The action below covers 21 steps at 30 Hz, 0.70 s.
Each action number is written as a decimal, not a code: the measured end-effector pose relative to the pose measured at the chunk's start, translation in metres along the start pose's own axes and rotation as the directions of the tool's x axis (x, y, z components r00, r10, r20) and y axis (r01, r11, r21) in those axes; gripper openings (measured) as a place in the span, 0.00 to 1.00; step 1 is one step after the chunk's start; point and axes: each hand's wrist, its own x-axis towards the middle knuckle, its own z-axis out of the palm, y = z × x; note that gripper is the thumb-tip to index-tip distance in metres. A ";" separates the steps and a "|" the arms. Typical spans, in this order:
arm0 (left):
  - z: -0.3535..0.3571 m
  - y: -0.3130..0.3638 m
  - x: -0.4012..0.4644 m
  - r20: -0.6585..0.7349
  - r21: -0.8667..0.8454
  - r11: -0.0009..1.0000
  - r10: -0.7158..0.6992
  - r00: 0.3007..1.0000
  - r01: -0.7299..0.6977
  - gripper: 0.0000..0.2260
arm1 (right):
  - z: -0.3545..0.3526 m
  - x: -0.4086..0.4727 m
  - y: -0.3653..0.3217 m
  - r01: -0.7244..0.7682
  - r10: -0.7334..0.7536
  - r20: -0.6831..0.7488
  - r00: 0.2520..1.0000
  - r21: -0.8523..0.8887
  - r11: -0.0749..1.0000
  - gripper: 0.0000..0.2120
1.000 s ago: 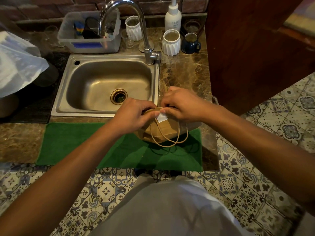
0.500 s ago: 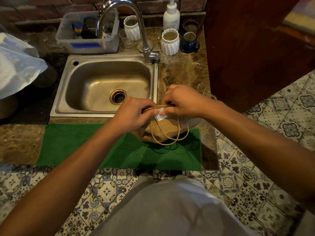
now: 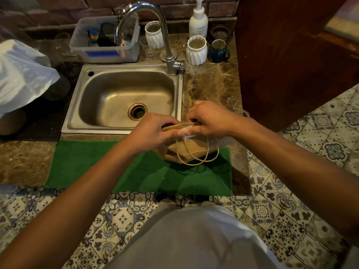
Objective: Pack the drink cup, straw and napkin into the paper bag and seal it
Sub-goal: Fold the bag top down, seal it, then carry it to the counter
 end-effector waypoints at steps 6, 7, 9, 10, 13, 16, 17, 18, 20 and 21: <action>0.004 -0.017 -0.016 -0.057 -0.163 0.983 -0.091 0.994 0.081 0.12 | -0.009 0.002 0.003 -0.018 0.018 -0.015 1.000 0.029 0.999 0.14; 0.005 -0.014 -0.015 -0.067 -0.176 0.981 -0.093 0.993 0.080 0.11 | -0.011 0.006 -0.001 0.007 -0.006 -0.023 1.000 0.035 0.999 0.16; 0.005 -0.009 -0.011 -0.087 -0.146 0.988 -0.067 0.994 0.054 0.09 | -0.012 0.017 -0.008 0.057 -0.057 -0.041 0.998 0.002 0.998 0.18; 0.004 -0.008 -0.010 -0.090 -0.127 0.991 -0.051 0.995 0.039 0.08 | -0.012 0.021 -0.011 0.065 -0.066 -0.043 0.997 -0.020 0.998 0.16; -0.005 -0.017 -0.014 -0.045 -0.117 0.993 -0.030 0.999 0.024 0.11 | -0.013 0.023 -0.008 0.068 -0.068 -0.034 0.997 -0.015 0.998 0.10; -0.011 -0.026 -0.023 -0.034 -0.085 0.996 0.003 0.999 -0.006 0.11 | -0.014 0.017 -0.004 0.067 -0.067 -0.025 0.997 -0.002 0.998 0.11; -0.011 -0.027 -0.024 -0.041 -0.085 0.996 -0.002 0.999 -0.002 0.11 | -0.015 0.017 -0.005 0.065 -0.066 -0.024 0.998 -0.012 0.998 0.11; -0.012 -0.028 -0.025 -0.051 -0.084 0.996 -0.013 0.999 0.009 0.11 | -0.015 0.018 -0.006 0.059 -0.060 -0.028 0.998 -0.022 0.998 0.11; -0.013 -0.027 -0.024 -0.065 -0.084 0.996 -0.023 0.998 0.017 0.10 | -0.017 0.022 -0.008 0.056 -0.058 -0.034 0.998 -0.047 0.997 0.11; -0.012 -0.025 -0.024 -0.065 -0.101 0.995 -0.025 0.998 0.018 0.09 | -0.017 0.023 -0.010 0.062 -0.063 -0.029 0.998 -0.055 0.997 0.11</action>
